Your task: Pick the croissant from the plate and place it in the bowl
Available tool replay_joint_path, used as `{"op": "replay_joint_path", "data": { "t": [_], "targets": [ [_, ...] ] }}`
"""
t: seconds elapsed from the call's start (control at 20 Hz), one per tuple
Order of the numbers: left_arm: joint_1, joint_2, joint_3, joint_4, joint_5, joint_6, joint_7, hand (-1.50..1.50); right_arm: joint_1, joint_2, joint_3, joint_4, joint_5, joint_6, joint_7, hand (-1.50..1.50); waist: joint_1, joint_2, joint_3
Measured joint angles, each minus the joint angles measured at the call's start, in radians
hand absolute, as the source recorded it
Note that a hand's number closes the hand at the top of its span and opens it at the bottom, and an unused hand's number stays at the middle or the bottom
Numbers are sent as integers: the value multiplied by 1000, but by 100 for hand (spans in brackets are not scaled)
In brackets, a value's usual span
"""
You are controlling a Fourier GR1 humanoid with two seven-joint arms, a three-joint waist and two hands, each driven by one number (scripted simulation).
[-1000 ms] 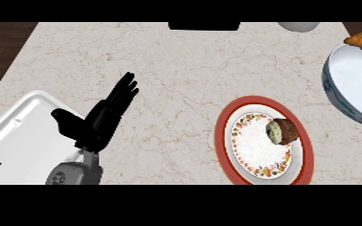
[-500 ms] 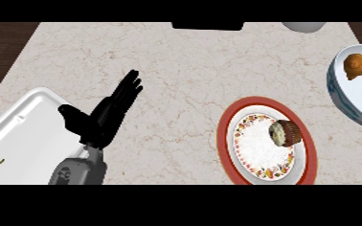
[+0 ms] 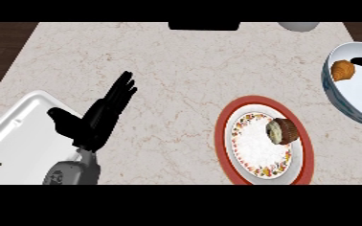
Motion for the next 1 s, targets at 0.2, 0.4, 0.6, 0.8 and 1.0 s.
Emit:
{"op": "replay_joint_path", "data": {
  "t": [0.2,0.4,0.6,0.8,1.0],
  "targets": [
    [17,6,11,0,-2,6,-3,0,14,19,-121,-36,-162,37,-130,-150,-24,-9,-1],
    [20,15,29,-3,2,13,7,0,75,19,-197,-119,-298,158,-218,-150,-48,-17,-3],
    [32,15,36,-14,5,19,17,0,189,15,-276,-235,-430,307,-247,-150,-69,-23,-5],
    [40,16,47,-20,2,32,16,0,338,28,-351,-379,-547,452,-270,-150,-97,-30,-7],
    [64,21,55,-28,-2,38,7,0,533,95,-416,-533,-638,577,-318,150,-120,-34,-8]
  ]
}}
